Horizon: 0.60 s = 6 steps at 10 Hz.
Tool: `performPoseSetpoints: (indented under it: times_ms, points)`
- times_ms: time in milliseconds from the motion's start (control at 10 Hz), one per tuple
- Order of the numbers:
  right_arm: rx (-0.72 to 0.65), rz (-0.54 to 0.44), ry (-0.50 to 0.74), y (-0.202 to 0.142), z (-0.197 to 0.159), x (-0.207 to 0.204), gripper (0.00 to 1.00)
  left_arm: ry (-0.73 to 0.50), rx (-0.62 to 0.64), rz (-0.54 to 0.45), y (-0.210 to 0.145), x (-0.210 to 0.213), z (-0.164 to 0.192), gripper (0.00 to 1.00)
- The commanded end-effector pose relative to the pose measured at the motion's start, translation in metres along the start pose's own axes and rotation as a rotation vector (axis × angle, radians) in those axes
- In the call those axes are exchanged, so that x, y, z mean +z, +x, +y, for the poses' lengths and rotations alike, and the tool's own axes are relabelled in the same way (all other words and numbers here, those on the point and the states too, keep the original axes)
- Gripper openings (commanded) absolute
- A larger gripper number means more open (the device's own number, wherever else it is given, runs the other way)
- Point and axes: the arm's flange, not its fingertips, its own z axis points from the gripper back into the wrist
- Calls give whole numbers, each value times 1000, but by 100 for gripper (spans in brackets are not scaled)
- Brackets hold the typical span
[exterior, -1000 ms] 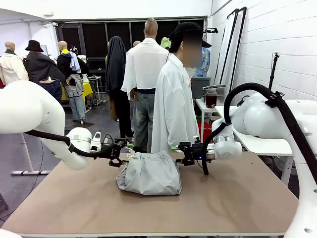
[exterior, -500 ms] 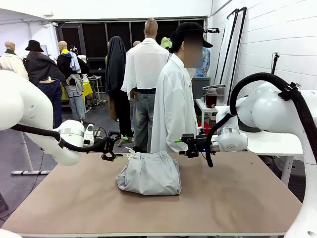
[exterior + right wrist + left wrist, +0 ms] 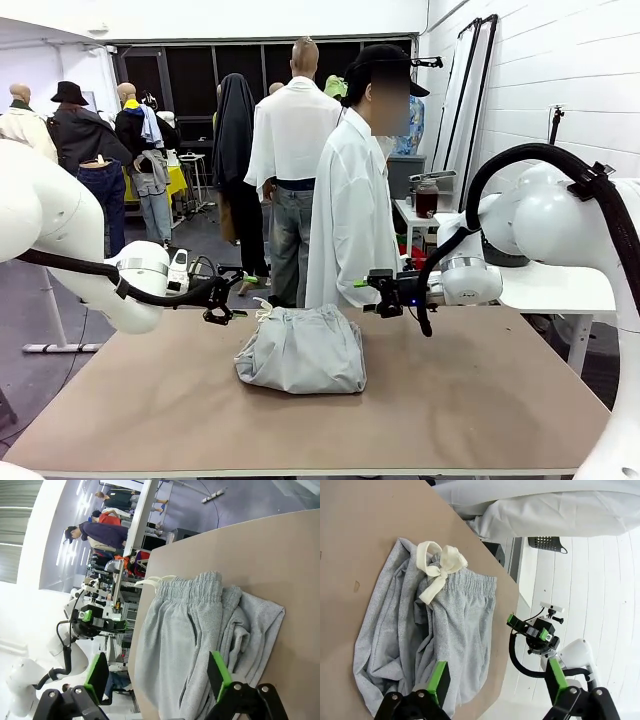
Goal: Fold the training pants.
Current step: Fold the Training pants in half.
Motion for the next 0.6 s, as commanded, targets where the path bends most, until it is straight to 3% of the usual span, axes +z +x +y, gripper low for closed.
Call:
performPoseSetpoints:
  times_ms: [0, 500]
  points:
    - [-2, -1, 7, 2, -1, -3, 100, -7, 1, 4, 2, -1, 0, 100]
    - [-2, -1, 7, 2, -1, -3, 100, -7, 1, 4, 2, -1, 0, 100]
